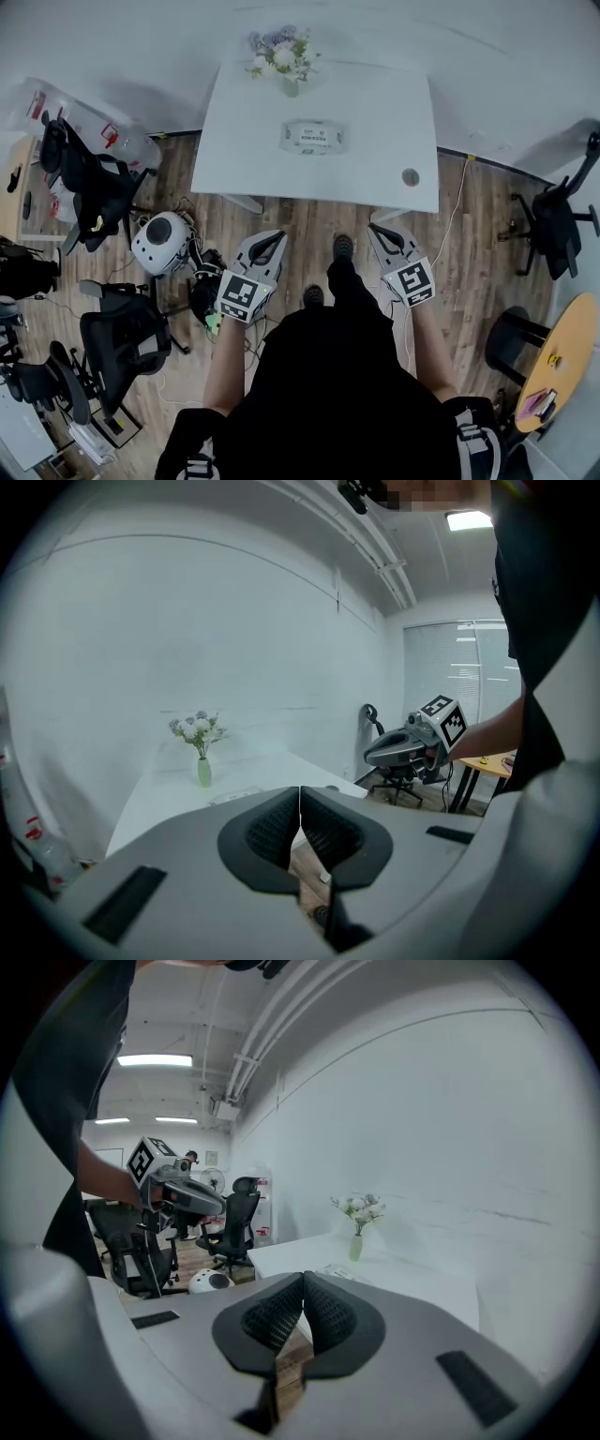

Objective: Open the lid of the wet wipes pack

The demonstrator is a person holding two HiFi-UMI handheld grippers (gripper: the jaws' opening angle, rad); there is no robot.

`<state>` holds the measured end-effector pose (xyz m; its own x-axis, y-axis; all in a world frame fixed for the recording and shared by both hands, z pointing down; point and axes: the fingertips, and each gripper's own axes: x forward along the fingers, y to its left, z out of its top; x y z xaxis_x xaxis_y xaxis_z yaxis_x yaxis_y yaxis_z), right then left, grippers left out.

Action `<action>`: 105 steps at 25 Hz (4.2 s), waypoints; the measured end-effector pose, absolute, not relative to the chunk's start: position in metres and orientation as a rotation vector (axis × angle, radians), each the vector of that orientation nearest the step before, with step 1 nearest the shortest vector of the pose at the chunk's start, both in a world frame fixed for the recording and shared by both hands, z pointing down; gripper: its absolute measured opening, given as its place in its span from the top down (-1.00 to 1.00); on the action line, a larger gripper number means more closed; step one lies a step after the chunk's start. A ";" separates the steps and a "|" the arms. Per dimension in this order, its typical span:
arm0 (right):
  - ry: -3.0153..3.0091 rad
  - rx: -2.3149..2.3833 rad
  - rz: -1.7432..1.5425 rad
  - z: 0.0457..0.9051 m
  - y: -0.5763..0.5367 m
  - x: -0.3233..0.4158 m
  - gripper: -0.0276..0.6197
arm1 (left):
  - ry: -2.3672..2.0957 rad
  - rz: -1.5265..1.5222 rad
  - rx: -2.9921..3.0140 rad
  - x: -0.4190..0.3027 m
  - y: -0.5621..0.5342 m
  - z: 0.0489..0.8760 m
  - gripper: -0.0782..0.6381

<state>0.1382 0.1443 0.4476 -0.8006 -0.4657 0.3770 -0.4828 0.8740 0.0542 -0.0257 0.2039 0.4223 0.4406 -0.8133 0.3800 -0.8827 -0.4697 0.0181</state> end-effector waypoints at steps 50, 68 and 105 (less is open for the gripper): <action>-2.621 0.361 -0.037 0.497 -0.083 0.012 0.82 | -1.472 0.500 2.410 -0.087 -0.039 0.469 0.71; -2.439 0.453 -0.084 0.590 -0.140 -0.055 0.51 | -1.131 0.614 2.487 -0.133 -0.112 0.565 0.71; -2.238 0.329 -0.278 0.686 -0.164 -0.079 0.38 | -1.071 0.673 2.292 -0.116 -0.149 0.691 0.71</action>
